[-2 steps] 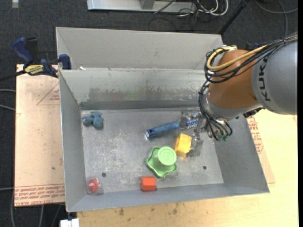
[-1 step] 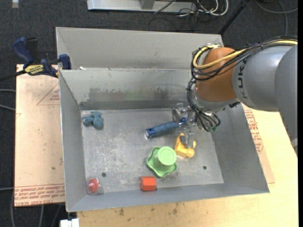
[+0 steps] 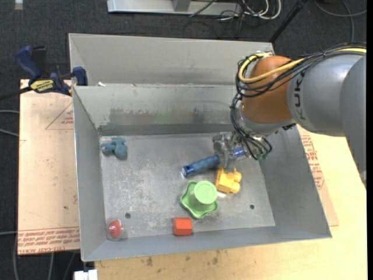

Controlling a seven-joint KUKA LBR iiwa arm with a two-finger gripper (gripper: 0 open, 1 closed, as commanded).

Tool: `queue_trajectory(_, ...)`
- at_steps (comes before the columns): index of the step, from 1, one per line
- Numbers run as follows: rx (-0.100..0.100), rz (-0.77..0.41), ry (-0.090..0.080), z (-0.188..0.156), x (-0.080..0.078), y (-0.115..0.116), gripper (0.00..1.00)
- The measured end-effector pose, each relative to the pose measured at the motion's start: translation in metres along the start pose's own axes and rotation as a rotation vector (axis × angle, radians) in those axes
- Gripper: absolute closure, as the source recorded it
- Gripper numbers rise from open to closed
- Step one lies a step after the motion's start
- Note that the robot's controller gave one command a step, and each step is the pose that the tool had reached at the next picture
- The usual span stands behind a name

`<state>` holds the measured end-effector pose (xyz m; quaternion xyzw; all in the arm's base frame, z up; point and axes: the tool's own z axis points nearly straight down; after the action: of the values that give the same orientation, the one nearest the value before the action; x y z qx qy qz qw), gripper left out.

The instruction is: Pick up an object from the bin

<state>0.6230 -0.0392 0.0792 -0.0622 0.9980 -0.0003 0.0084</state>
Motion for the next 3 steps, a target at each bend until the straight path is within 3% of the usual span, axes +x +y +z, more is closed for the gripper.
queue_trajectory(1, -0.002, 0.014, 0.008, -0.089, 0.038, 0.027, 1.0)
queue_trajectory(2, -0.002, 0.015, 0.014, -0.084, 0.039, 0.026, 0.0)
queue_trajectory(3, -0.004, -0.289, 0.015, 0.007, 0.009, 0.007, 0.0)
